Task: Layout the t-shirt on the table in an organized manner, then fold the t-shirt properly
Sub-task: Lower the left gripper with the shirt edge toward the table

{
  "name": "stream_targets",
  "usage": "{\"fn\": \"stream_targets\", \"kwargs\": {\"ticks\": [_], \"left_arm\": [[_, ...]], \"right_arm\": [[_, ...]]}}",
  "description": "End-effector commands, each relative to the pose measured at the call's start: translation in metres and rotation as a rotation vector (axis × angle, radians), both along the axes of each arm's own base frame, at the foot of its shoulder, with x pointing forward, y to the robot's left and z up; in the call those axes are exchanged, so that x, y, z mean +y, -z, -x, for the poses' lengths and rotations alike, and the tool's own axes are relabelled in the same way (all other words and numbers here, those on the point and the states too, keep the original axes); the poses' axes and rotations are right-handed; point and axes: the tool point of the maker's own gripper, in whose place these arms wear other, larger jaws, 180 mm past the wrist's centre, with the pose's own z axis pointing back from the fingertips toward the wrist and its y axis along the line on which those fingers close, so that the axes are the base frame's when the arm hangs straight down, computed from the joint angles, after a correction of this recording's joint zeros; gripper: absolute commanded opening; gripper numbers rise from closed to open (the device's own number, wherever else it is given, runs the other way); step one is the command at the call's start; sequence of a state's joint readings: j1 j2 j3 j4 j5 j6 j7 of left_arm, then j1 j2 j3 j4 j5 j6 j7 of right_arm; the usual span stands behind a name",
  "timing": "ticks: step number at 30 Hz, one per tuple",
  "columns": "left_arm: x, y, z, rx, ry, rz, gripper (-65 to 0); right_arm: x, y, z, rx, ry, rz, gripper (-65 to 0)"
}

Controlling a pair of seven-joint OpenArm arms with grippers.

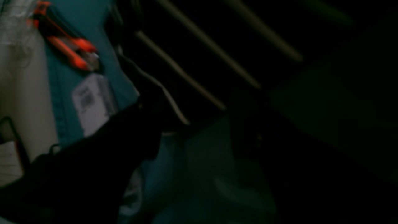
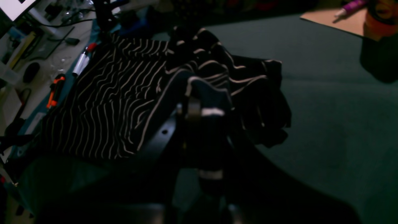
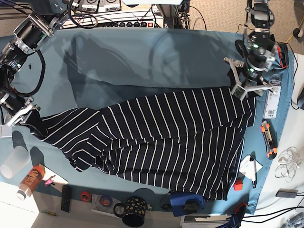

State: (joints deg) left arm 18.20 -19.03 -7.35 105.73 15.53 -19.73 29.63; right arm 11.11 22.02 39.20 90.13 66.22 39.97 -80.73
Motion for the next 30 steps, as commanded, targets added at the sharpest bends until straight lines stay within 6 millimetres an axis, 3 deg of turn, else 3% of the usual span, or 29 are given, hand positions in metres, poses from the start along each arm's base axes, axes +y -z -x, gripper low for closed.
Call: {"fn": "stream_targets", "kwargs": {"ticks": [1, 5, 9, 12, 15, 17, 19, 22, 27, 30], "left_arm": [[-0.004, -0.008, -0.007, -0.038, 0.027, -0.018, -31.5], [-0.008, 0.007, -0.011, -0.023, 0.059, -0.095, -33.6], [-0.002, 0.024, -0.018, 0.009, 0.026, -0.09, -49.8], [0.006, 0.024, -0.027, -0.002, -0.009, -0.096, -63.9], [0.027, 0.003, -0.04, -0.074, -0.153, -0.13, -65.0], [0.042, -0.021, -0.052, -0.149, -0.255, -0.16, -65.0], [0.044, -0.049, -0.067, -0.241, -0.279, -0.171, -65.0], [0.026, -0.078, -0.095, -0.322, -0.194, -0.128, -65.0], [-0.02, -0.098, -0.135, -0.35, 0.0, 0.099, -65.0], [-0.017, -0.096, -0.166, -0.337, -0.009, 0.155, -65.0]], "right_arm": [[-0.004, -0.024, -0.005, -0.076, 0.001, 0.007, -65.0], [-0.004, -0.024, -0.005, -0.077, 0.001, 0.007, -65.0], [-0.004, -0.024, -0.005, -0.076, 0.001, 0.007, -65.0], [-0.004, -0.024, -0.005, -0.076, 0.001, 0.007, -65.0], [-0.004, -0.024, -0.005, -0.076, 0.001, 0.007, -65.0], [-0.004, -0.024, -0.005, -0.076, 0.001, 0.007, -65.0], [-0.004, -0.024, -0.005, -0.076, 0.001, 0.007, -65.0], [-0.004, -0.024, -0.005, -0.076, 0.001, 0.007, -65.0], [-0.006, -0.021, -0.005, -0.061, 0.008, 0.021, -65.0], [-0.007, -0.018, -0.005, -0.051, 0.014, 0.031, -65.0]]}}
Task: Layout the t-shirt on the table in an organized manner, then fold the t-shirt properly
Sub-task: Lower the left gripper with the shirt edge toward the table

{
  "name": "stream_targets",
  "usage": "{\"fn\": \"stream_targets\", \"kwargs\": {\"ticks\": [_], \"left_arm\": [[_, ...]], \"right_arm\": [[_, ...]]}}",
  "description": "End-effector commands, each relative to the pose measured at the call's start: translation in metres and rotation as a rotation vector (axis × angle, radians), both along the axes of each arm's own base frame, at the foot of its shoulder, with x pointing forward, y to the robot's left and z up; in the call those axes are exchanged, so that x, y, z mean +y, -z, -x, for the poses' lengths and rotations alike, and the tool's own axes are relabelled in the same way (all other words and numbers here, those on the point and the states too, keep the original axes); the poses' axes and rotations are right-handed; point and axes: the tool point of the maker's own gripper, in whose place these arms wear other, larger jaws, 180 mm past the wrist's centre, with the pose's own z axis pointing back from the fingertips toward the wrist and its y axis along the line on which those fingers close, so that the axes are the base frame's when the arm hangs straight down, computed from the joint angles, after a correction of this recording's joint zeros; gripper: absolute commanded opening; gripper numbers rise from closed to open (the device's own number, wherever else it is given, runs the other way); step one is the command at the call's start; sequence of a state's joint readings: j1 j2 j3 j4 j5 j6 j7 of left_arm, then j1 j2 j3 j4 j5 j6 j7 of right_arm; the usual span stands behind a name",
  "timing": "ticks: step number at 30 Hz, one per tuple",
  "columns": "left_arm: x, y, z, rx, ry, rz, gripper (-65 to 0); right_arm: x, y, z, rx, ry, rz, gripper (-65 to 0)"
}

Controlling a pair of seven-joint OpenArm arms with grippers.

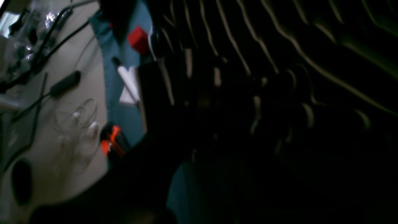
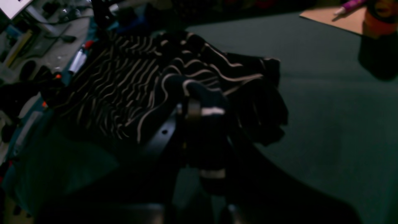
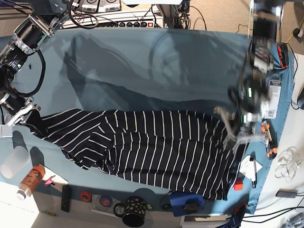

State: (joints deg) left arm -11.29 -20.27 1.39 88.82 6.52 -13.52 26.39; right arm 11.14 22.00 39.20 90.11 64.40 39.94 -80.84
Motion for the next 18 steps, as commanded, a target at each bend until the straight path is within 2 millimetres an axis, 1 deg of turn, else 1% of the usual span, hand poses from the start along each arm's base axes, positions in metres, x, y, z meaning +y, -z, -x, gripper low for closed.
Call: {"fn": "stream_targets", "kwargs": {"ticks": [1, 4, 5, 8, 9, 10, 13, 18], "left_arm": [[0.009, -0.015, -0.019, -0.037, -0.019, 0.008, -65.0], [0.024, -0.006, -0.047, 0.024, -0.05, 0.054, -65.0], [0.027, -0.005, -0.054, 0.039, -0.059, 0.069, -62.0], [0.029, -0.009, -0.065, 0.077, -0.079, 0.129, -38.7], [0.029, -0.012, -0.067, 0.094, -0.092, 0.153, -33.1], [0.03, -0.013, -0.068, 0.121, -0.116, 0.181, -30.9], [0.039, -0.019, -0.068, 0.18, -0.214, 0.222, -30.9], [0.033, -0.047, -0.062, 0.166, -0.2, 0.228, -31.1]], "right_arm": [[-0.004, -0.023, -0.005, -0.072, 0.0, 0.01, -65.0], [-0.004, -0.023, -0.005, -0.073, 0.001, 0.01, -65.0], [-0.004, -0.023, -0.005, -0.073, 0.001, 0.01, -65.0], [-0.004, -0.023, -0.005, -0.073, 0.001, 0.01, -65.0], [-0.004, -0.023, -0.005, -0.073, 0.001, 0.01, -65.0], [-0.004, -0.023, -0.005, -0.073, 0.0, 0.01, -65.0], [-0.005, -0.022, -0.005, -0.068, 0.003, 0.015, -65.0], [-0.006, -0.02, -0.005, -0.06, 0.008, 0.023, -65.0]]}}
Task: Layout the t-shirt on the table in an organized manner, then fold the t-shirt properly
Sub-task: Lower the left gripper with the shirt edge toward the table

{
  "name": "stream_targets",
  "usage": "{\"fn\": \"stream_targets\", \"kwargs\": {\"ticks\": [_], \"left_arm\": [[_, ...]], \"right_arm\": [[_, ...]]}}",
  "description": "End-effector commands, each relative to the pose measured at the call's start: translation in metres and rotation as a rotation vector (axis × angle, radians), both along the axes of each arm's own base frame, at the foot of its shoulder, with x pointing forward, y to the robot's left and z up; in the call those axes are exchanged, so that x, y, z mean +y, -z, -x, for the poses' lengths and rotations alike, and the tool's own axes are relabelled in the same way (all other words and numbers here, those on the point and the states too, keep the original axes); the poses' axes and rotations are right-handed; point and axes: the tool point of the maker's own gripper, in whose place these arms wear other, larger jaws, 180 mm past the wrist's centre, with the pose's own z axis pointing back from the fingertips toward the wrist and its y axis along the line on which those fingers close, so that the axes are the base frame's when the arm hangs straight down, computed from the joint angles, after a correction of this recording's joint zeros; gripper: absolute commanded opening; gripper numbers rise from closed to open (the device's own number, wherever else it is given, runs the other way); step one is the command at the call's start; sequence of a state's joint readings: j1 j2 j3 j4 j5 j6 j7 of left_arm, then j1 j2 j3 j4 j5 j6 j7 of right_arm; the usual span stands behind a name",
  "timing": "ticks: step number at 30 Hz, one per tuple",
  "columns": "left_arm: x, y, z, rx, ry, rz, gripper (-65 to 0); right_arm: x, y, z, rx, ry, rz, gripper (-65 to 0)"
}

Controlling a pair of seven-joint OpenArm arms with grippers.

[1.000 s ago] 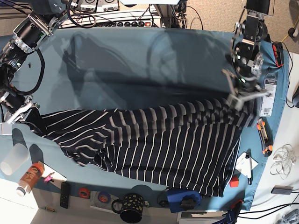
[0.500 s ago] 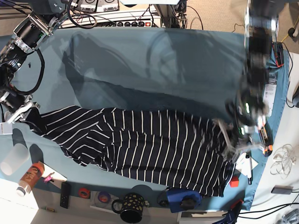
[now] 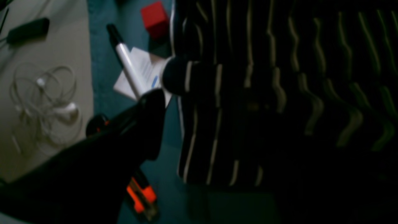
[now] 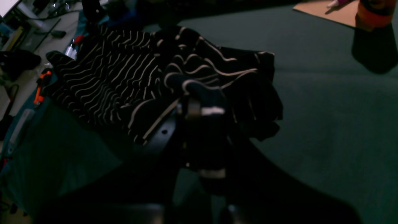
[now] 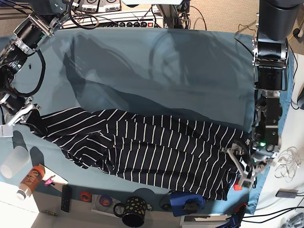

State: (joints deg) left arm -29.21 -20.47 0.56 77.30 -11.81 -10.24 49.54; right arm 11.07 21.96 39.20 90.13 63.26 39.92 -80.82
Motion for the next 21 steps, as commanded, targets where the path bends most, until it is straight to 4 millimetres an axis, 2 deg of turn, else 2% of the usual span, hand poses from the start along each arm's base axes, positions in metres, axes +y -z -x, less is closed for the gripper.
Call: {"fn": "stream_targets", "kwargs": {"ticks": [1, 4, 9, 15, 21], "left_arm": [[0.003, -0.032, -0.009, -0.068, 0.005, 0.006, -31.1], [-0.007, -0.04, -0.002, -0.051, 0.077, 0.05, -31.1], [0.009, -0.031, -0.003, -0.043, 0.078, 0.087, -31.1], [0.008, 0.006, 0.0, 0.021, 0.185, 0.131, -31.1], [0.024, 0.042, -0.002, 0.029, 0.108, 0.158, -31.1]], "right_arm": [[-0.004, -0.023, -0.005, -0.073, -0.001, 0.011, -65.0], [-0.004, -0.024, -0.005, -0.074, 0.0, 0.011, -65.0], [-0.004, -0.023, -0.005, -0.073, -0.001, 0.011, -65.0], [-0.004, -0.024, -0.005, -0.074, -0.001, 0.011, -65.0], [-0.004, -0.024, -0.005, -0.074, -0.001, 0.011, -65.0]]}}
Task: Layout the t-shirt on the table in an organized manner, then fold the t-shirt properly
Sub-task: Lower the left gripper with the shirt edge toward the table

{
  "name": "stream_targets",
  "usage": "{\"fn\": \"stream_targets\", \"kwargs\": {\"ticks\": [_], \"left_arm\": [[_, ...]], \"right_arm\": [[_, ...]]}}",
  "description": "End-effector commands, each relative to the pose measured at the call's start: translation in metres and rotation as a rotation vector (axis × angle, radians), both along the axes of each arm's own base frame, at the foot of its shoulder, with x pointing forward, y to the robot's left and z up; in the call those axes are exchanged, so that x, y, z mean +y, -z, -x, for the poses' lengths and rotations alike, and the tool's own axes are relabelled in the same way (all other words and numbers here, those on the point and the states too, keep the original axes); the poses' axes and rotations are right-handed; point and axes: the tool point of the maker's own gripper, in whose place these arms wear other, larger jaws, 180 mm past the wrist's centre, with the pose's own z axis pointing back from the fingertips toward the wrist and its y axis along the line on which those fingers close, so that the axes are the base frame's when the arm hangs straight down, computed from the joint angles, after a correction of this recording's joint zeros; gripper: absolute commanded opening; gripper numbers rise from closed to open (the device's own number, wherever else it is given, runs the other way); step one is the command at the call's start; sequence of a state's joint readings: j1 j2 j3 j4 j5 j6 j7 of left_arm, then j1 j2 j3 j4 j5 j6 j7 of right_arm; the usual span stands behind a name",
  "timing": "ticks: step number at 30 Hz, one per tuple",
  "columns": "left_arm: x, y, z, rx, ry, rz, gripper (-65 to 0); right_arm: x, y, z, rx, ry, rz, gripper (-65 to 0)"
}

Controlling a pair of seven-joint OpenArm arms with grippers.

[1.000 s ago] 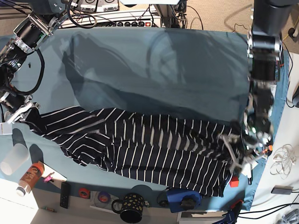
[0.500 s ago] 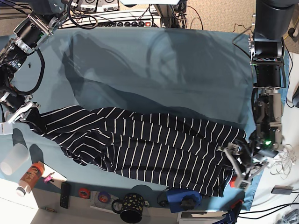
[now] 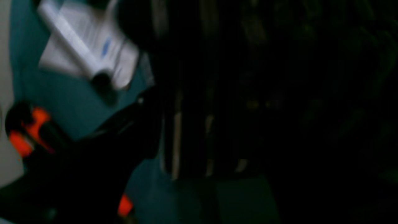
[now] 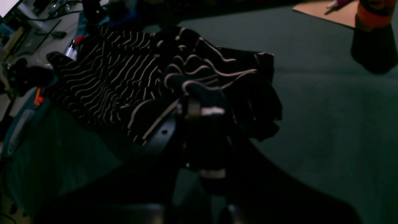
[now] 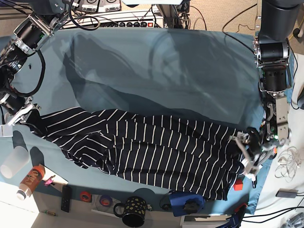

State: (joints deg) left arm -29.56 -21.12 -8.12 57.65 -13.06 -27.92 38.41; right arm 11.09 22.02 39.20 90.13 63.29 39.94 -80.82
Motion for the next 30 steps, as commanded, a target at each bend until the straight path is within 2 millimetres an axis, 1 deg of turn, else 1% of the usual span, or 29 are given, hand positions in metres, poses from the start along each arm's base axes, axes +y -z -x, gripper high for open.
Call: {"fn": "stream_targets", "kwargs": {"ticks": [1, 3, 8, 13, 16, 19, 22, 24, 26, 29, 30], "left_arm": [[0.004, -0.025, -0.016, -0.076, -0.005, 0.013, -31.1], [0.004, -0.022, -0.017, -0.075, -0.01, 0.022, -31.1], [0.003, -0.029, -0.022, -0.1, -0.009, 0.029, -31.1], [-0.001, -0.027, -0.022, -0.096, -0.006, 0.037, -31.2], [-0.007, -0.022, -0.022, -0.088, -0.003, 0.052, -34.6], [-0.01, -0.021, -0.023, -0.103, -0.007, 0.068, -35.2], [-0.005, -0.019, -0.025, -0.102, -0.044, 0.07, -36.1], [-0.004, -0.014, -0.023, -0.088, -0.047, 0.065, -40.2], [-0.002, -0.009, -0.021, -0.072, -0.05, 0.063, -48.5], [-0.003, -0.003, -0.017, -0.053, -0.048, 0.064, -64.5], [-0.004, -0.003, -0.017, -0.053, -0.037, 0.066, -65.0]], "right_arm": [[-0.004, -0.023, -0.005, -0.072, 0.0, 0.01, -65.0], [-0.004, -0.023, -0.005, -0.072, -0.001, 0.01, -65.0], [-0.004, -0.022, -0.005, -0.069, -0.002, 0.011, -65.0], [-0.004, -0.021, -0.005, -0.063, -0.004, 0.013, -65.0], [-0.004, -0.021, -0.005, -0.063, -0.004, 0.013, -65.0], [-0.004, -0.021, -0.005, -0.063, -0.004, 0.013, -65.0], [-0.004, -0.021, -0.005, -0.063, -0.004, 0.013, -65.0], [-0.004, -0.021, -0.005, -0.063, -0.004, 0.013, -65.0], [-0.003, -0.021, -0.005, -0.063, -0.004, 0.013, -65.0], [-0.004, -0.021, -0.004, -0.063, -0.003, 0.013, -65.0], [-0.004, -0.021, -0.005, -0.063, -0.004, 0.013, -65.0]]}}
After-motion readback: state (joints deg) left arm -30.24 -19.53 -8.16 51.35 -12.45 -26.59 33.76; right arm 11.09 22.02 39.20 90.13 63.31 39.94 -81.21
